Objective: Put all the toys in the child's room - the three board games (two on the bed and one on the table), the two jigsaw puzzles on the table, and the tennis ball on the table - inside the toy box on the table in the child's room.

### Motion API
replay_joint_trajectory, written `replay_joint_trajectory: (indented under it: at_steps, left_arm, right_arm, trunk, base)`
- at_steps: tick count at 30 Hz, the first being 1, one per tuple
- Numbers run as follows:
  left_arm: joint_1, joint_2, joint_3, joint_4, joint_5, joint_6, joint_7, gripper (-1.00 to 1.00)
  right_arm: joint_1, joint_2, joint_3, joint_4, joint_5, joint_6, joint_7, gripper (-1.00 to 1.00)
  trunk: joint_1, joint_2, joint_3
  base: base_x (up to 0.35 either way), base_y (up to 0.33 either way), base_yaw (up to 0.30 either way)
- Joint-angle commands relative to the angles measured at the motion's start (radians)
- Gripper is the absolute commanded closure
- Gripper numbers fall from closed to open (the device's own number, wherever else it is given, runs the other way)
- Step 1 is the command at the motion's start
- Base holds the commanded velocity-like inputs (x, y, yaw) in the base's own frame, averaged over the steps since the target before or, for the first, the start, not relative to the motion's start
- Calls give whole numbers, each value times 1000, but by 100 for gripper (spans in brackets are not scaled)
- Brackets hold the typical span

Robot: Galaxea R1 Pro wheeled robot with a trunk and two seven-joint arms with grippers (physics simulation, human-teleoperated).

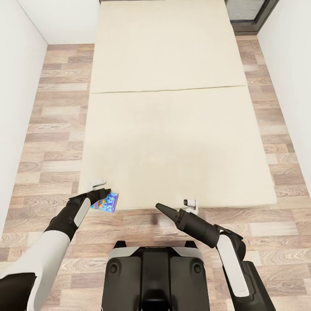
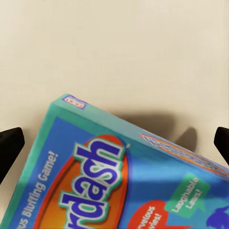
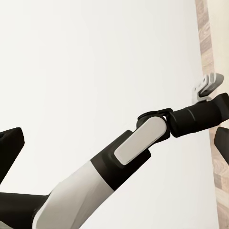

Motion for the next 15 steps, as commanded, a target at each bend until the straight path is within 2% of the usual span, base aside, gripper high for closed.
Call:
replay_joint_trajectory:
  at_steps: [1, 10, 15]
  left_arm:
    - [0, 0, 1, -2, 10, 6, 3, -100]
    - [0, 1, 1, -2, 10, 6, 3, -100]
    - [0, 0, 1, -1, 10, 6, 3, -100]
  right_arm:
    - [0, 0, -1, 0, -3, 5, 0, -100]
    - [0, 1, -1, 0, -2, 5, 0, -100]
    - [0, 2, 0, 0, -2, 5, 0, -100]
  trunk:
    - [1, -1, -1]
    - [1, -1, -1]
    - [1, -1, -1]
  base:
    - [-1, 0, 0]
    - [-4, 0, 0]
    - [-108, 0, 0]
